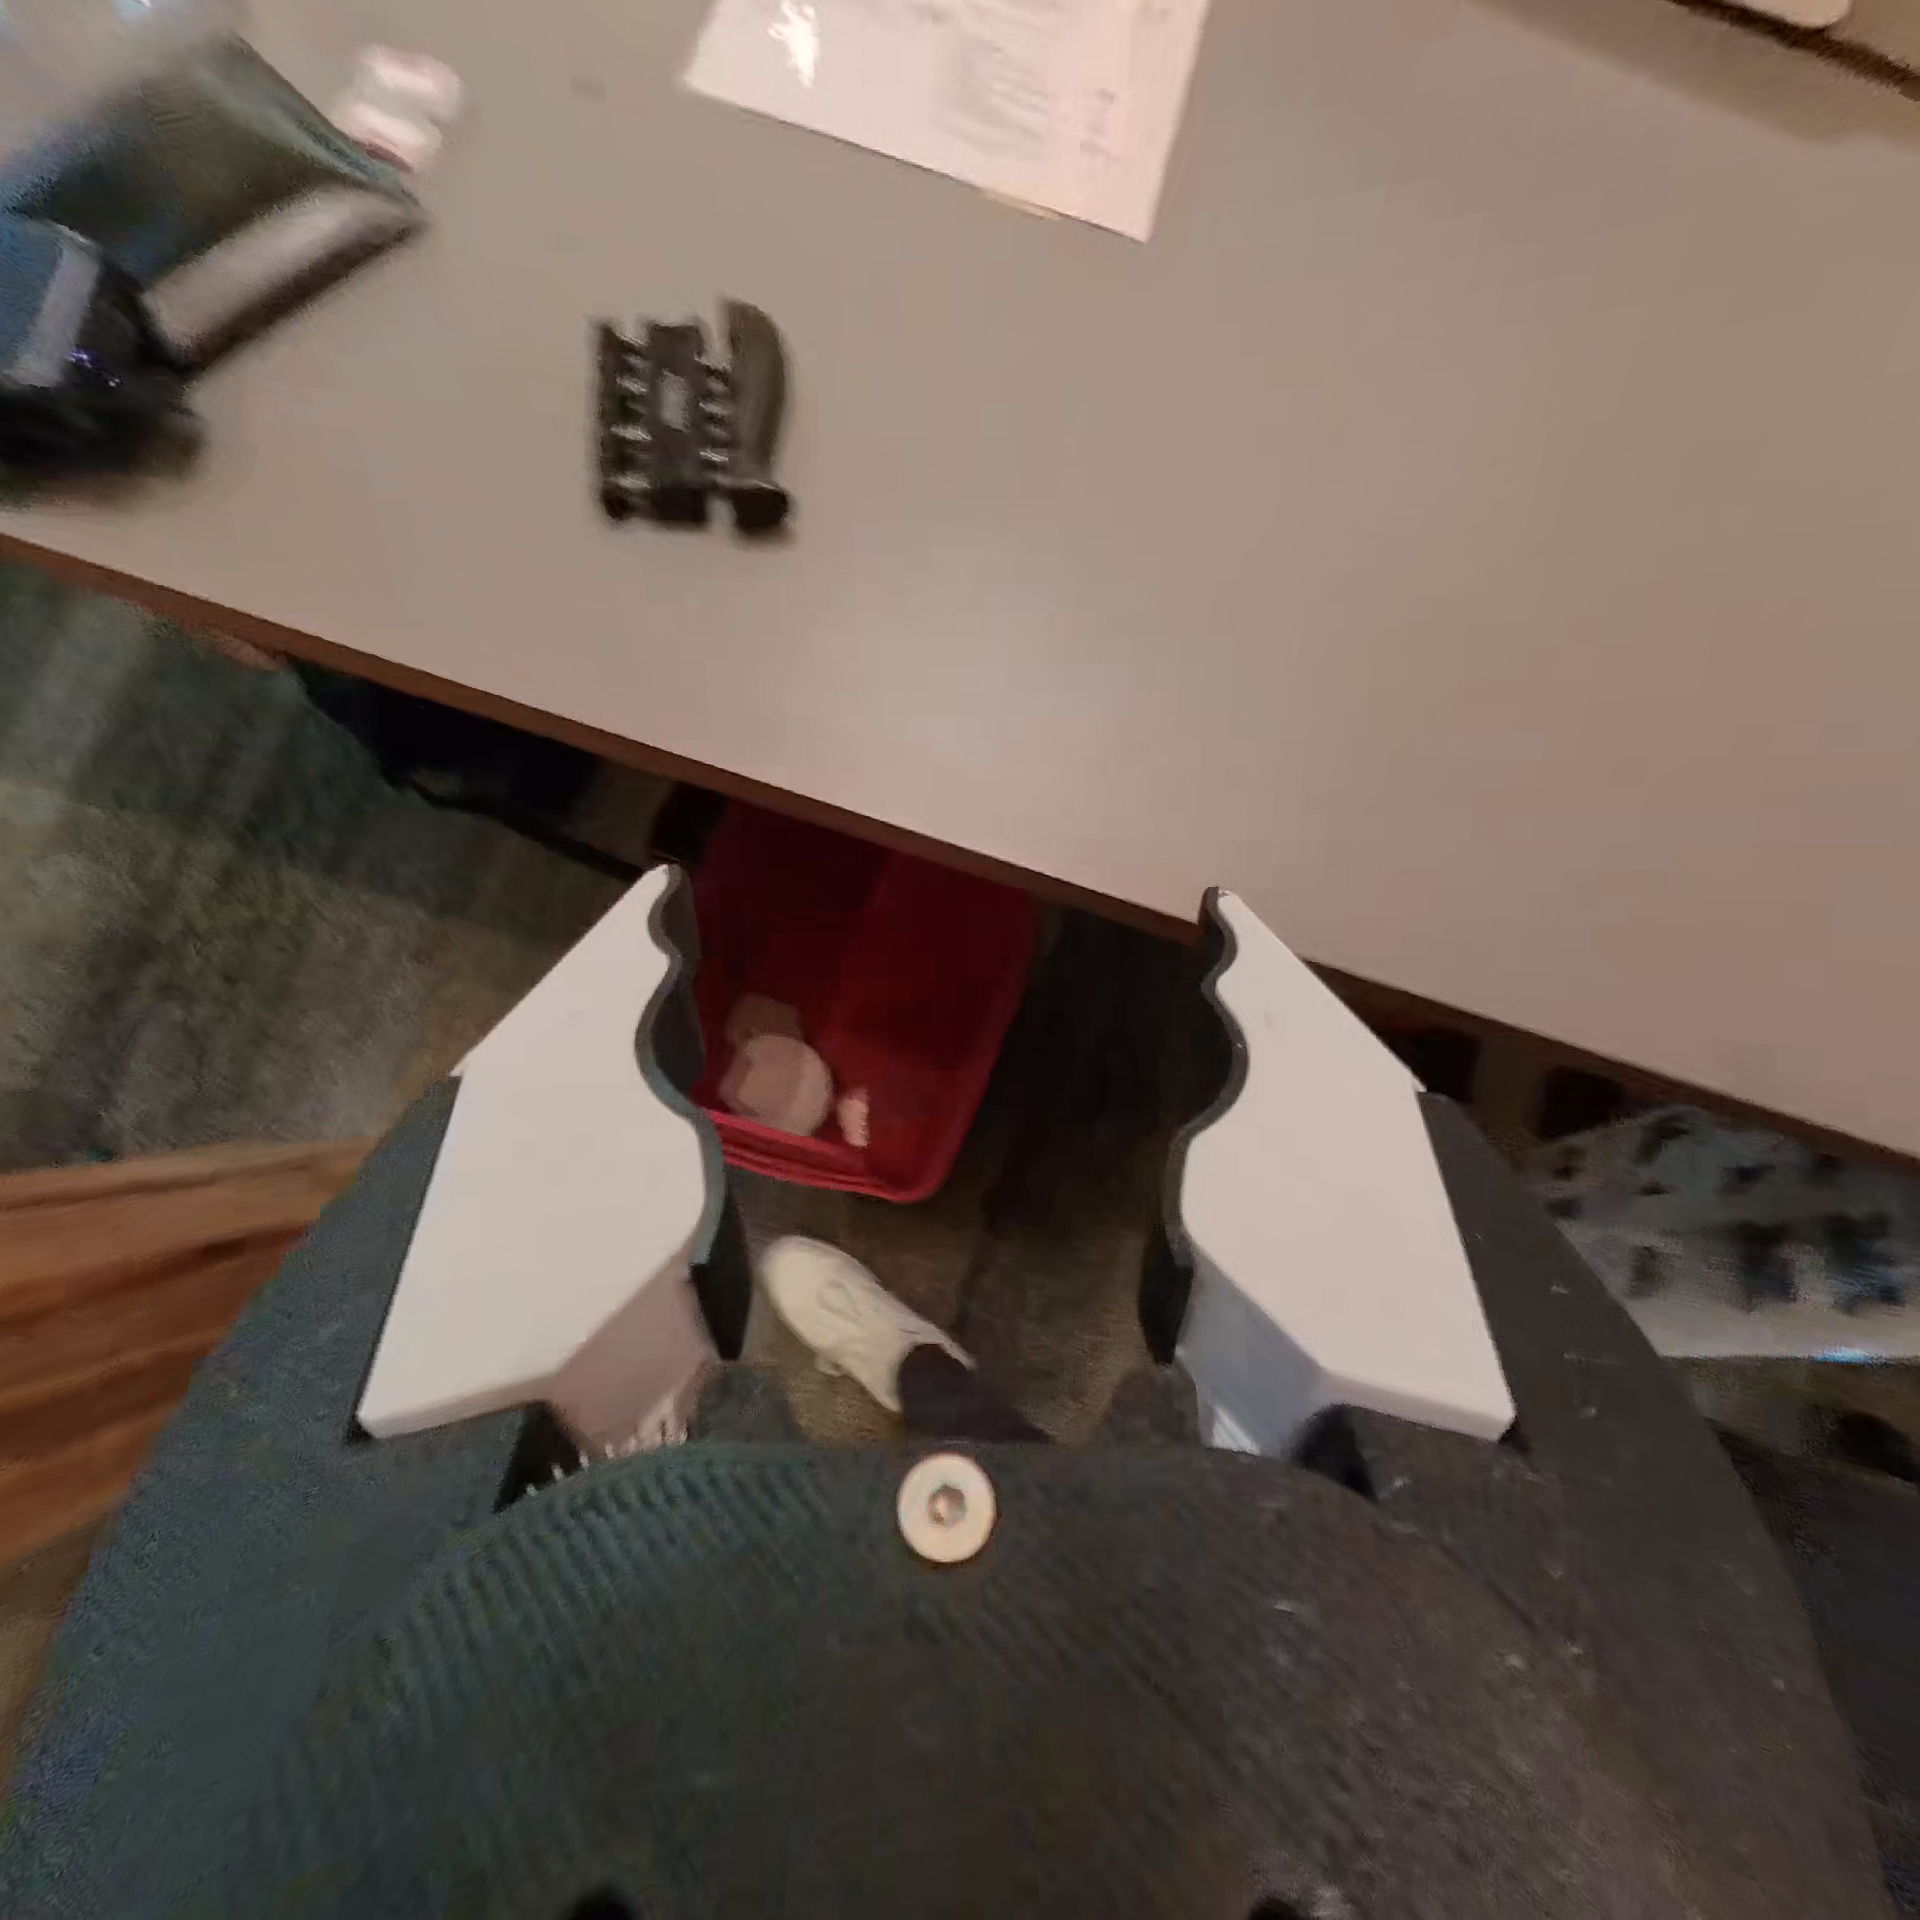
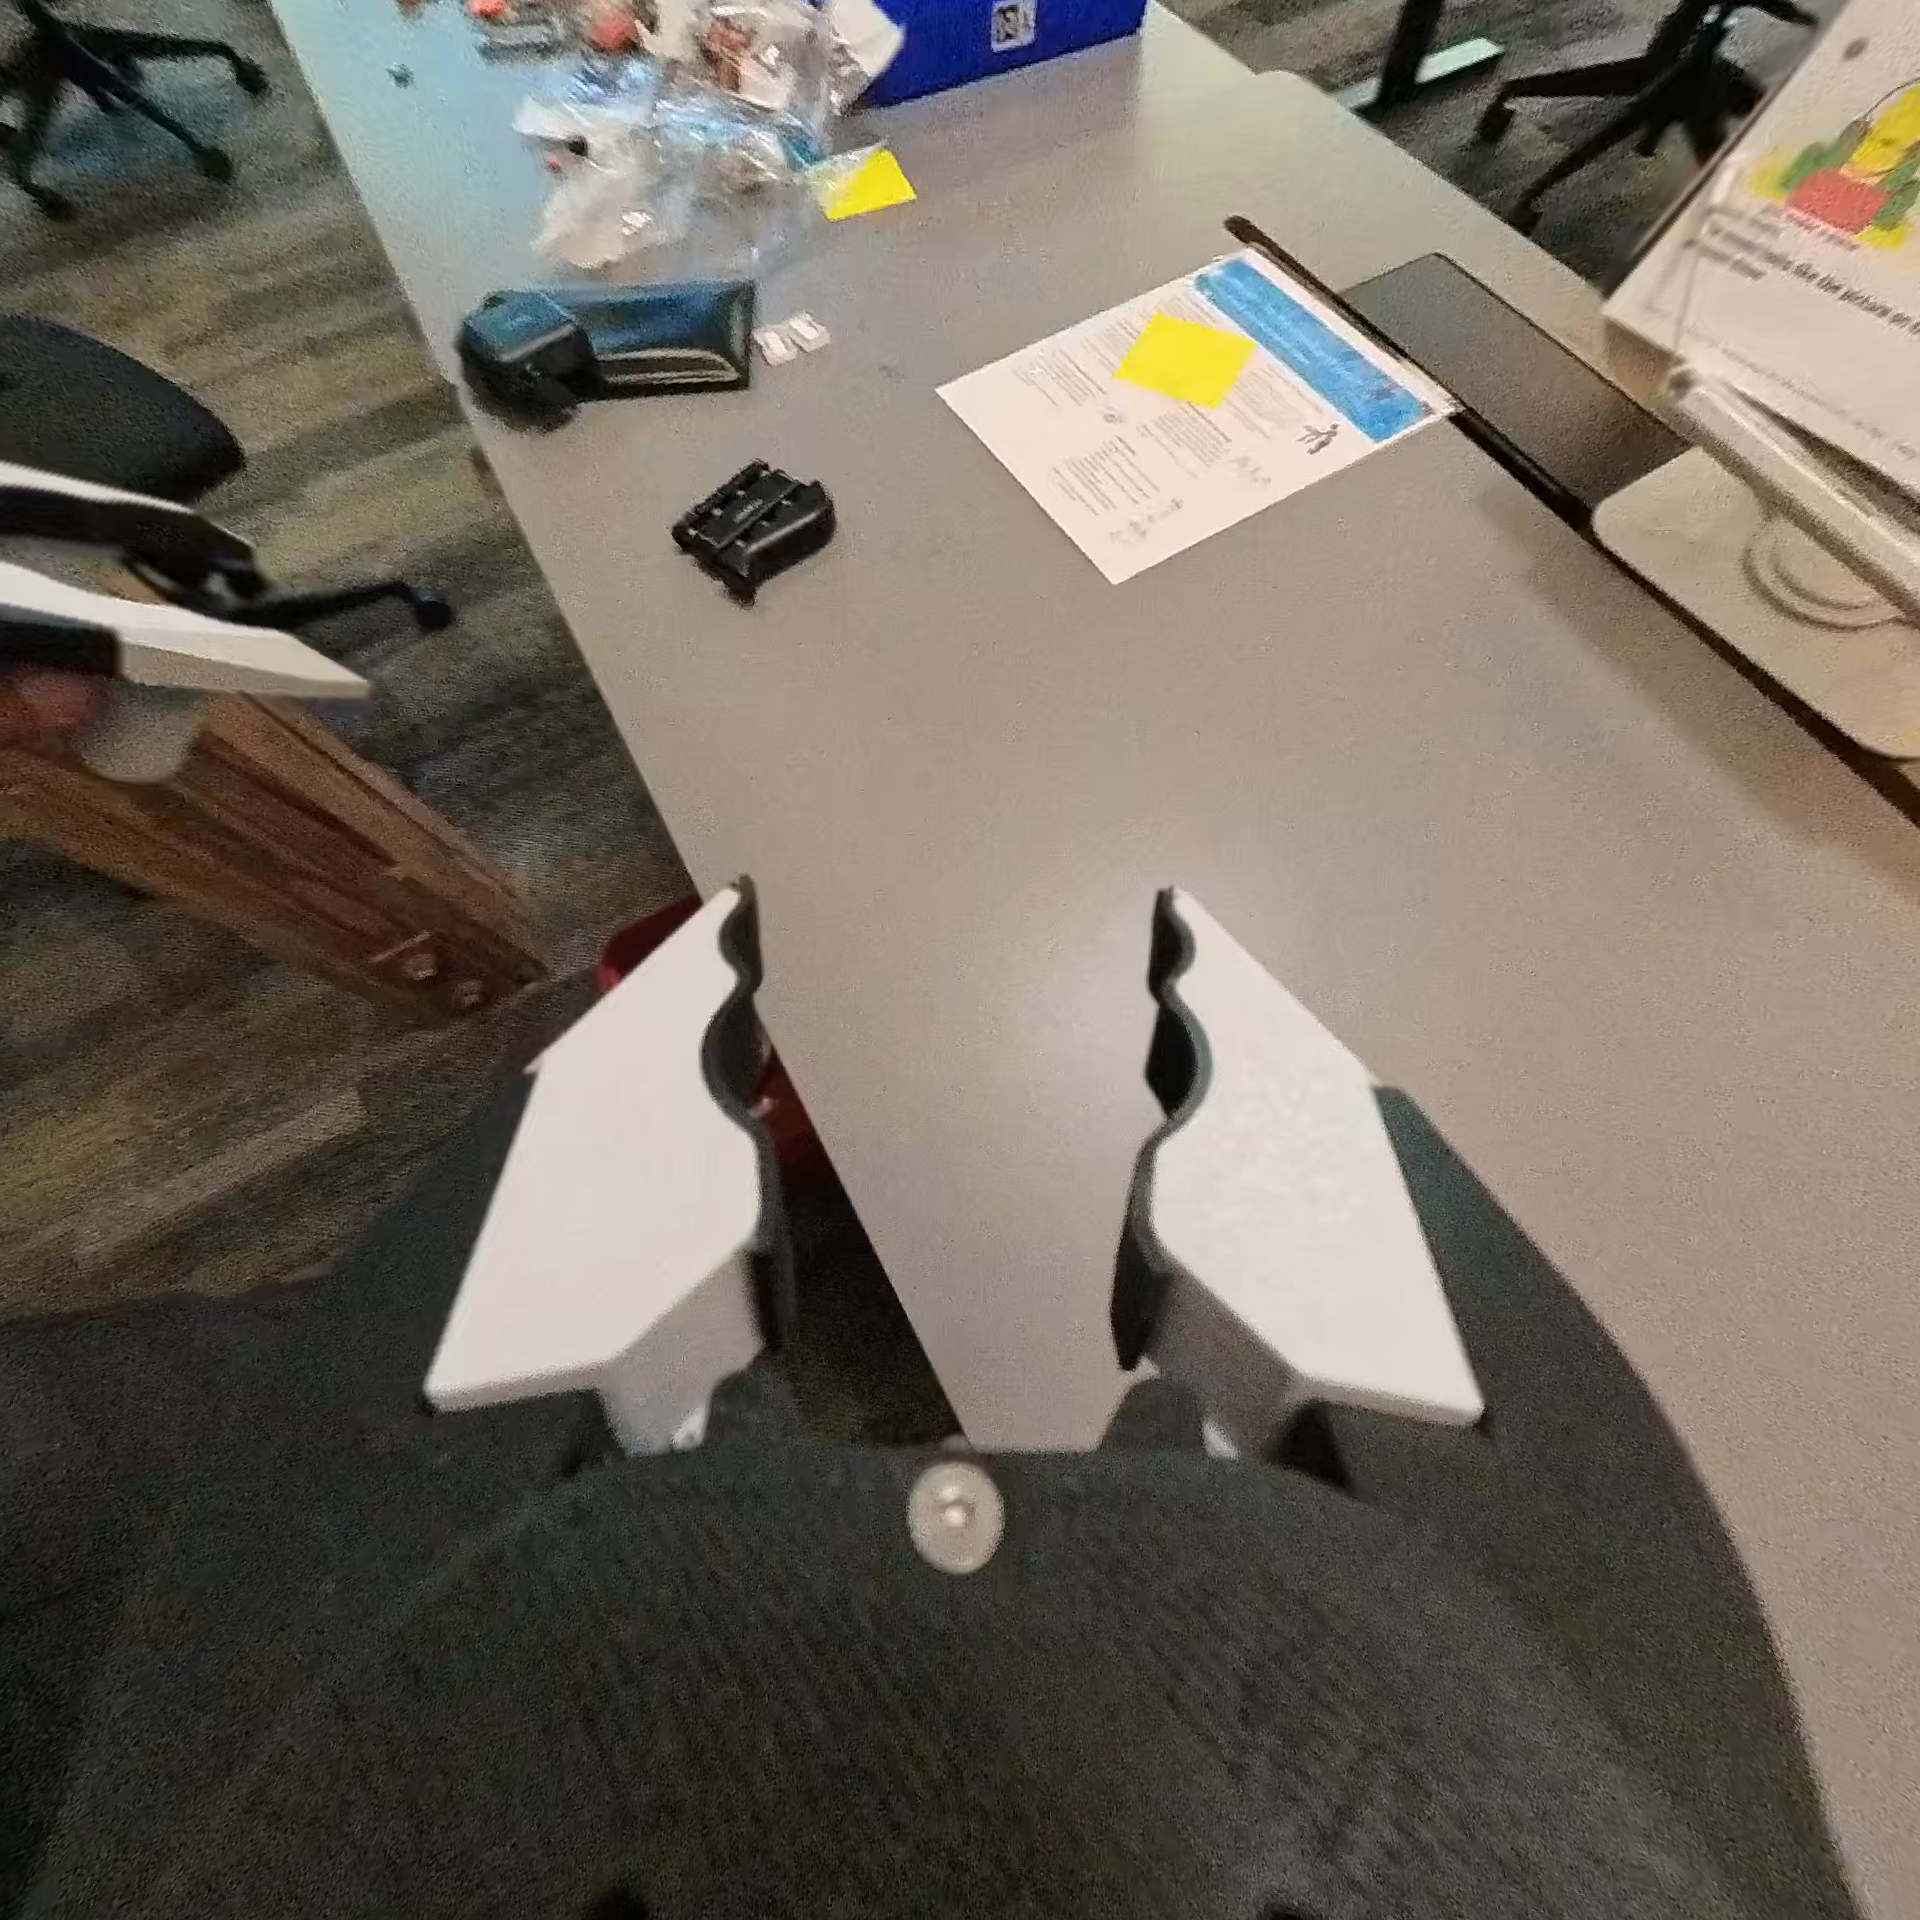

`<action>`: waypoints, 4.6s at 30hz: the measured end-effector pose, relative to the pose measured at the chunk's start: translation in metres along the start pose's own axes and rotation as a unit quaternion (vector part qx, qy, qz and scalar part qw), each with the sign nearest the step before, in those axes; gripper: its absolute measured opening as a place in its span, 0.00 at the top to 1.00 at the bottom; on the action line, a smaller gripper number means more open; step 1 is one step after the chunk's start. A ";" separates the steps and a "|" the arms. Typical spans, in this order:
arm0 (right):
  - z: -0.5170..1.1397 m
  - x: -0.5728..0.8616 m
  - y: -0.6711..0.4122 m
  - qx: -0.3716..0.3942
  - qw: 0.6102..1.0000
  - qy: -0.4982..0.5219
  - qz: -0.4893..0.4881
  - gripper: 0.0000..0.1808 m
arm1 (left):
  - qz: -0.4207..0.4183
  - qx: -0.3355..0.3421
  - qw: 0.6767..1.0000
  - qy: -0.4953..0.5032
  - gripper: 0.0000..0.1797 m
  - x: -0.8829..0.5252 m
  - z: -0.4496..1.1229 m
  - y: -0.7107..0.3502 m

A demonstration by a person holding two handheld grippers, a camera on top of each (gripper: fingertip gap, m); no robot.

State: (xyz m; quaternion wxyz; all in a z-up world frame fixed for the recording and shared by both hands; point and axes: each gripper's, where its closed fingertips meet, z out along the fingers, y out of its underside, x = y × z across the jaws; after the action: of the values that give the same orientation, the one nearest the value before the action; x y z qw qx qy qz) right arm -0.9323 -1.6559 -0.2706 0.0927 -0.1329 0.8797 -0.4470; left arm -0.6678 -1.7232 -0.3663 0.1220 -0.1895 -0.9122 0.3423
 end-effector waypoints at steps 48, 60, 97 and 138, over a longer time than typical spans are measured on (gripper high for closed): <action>0.509 -0.302 -0.183 -0.123 0.987 -0.088 -0.063 0.70 | 0.107 -0.102 0.958 0.248 0.79 -0.431 0.213 -0.110; 0.581 -0.307 -0.116 -0.278 0.928 -0.123 -0.217 0.53 | 0.165 -0.035 0.930 0.325 0.66 -0.374 0.205 -0.099; 0.524 -0.284 -0.118 -0.208 0.973 -0.073 -0.074 0.64 | 0.203 -0.203 0.900 0.329 1.00 -0.379 0.199 -0.050; 0.528 -0.250 -0.064 -0.285 0.956 -0.046 -0.053 0.64 | 0.232 -0.153 0.895 0.350 1.00 -0.358 0.210 -0.078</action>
State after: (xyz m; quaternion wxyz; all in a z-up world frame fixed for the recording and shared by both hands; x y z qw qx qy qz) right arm -0.5370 -2.0151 -0.5160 0.0675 -0.2202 0.9571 -0.1758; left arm -0.4411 -2.0524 -0.5020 0.3197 -0.5198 -0.7817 0.1291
